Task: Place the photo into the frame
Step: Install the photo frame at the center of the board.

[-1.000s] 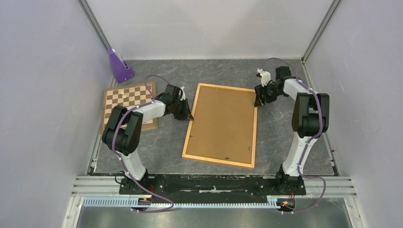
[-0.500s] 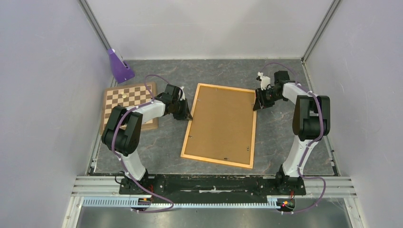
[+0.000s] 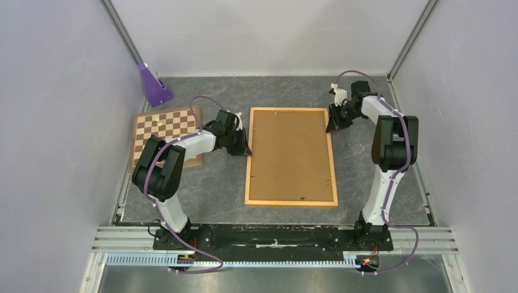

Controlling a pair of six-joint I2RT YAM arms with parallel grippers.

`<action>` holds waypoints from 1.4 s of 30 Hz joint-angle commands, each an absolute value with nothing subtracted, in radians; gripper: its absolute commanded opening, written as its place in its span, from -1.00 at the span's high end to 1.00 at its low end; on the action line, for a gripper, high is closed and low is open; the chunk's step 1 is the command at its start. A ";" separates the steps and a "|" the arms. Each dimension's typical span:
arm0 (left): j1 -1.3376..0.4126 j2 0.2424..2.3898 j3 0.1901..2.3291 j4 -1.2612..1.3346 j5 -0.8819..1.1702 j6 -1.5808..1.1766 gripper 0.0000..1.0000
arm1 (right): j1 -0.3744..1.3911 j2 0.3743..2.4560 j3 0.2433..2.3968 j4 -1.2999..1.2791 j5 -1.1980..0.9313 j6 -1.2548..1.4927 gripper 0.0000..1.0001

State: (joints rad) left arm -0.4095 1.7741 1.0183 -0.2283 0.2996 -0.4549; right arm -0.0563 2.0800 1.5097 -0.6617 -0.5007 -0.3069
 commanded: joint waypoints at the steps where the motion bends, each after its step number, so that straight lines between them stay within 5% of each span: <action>1: -0.436 1.744 1.024 -0.185 0.407 -0.389 0.91 | -0.056 2.173 1.643 -0.627 -0.403 -0.377 0.72; 15: -0.537 1.780 1.065 -0.220 0.500 -0.343 0.94 | -0.009 2.211 1.699 -0.637 -0.411 -0.462 0.69; 21: -0.540 1.763 1.076 -0.237 0.475 -0.323 0.87 | -0.008 2.157 1.653 -0.596 -0.415 -0.441 0.40; 27: -0.540 1.740 1.099 -0.267 0.443 -0.293 0.47 | -0.008 2.051 1.571 -0.551 -0.405 -0.416 -0.10; 42: -0.540 1.717 1.158 -0.403 0.281 -0.227 -0.26 | -0.011 1.626 1.145 -0.578 -0.324 -0.544 -0.36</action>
